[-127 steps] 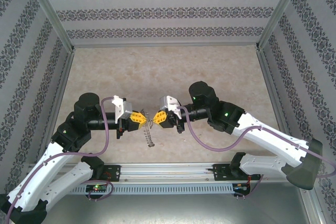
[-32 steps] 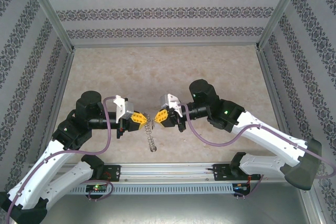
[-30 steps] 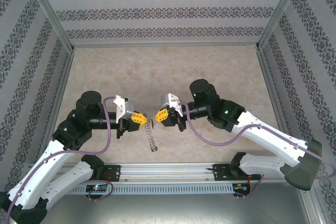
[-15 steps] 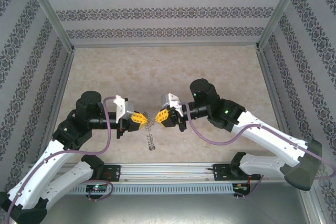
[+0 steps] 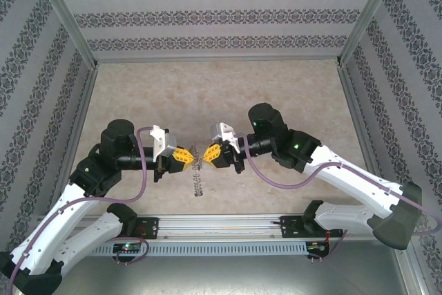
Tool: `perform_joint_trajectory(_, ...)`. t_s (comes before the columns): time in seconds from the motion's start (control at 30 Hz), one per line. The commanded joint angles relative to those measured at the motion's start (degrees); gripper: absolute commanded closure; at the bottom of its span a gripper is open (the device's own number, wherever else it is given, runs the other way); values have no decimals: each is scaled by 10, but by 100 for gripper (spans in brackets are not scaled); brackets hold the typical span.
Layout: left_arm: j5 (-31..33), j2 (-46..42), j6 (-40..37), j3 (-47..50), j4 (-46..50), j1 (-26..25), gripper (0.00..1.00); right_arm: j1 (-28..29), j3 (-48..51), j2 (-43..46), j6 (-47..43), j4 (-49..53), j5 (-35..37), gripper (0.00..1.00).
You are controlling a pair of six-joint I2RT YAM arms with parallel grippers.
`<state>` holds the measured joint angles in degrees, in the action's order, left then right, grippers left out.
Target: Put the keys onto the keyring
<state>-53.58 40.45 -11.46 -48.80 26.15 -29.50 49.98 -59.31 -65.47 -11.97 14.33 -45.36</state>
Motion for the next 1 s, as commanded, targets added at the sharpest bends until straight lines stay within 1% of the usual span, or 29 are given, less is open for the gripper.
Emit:
perform_joint_trajectory(0.0, -16, -2, -11, -19, -26, 7, 100, -1, -15, -5, 5, -17, -19, 100)
perform_joint_trajectory(0.63, -18, 10, -18, -21, -11, 7, 100, 1, -28, -16, -1, -20, -32, 100)
perform_joint_trajectory(0.97, -19, 12, -17, -19, -13, 6, 100, 8, -33, -25, -8, -1, -30, 100)
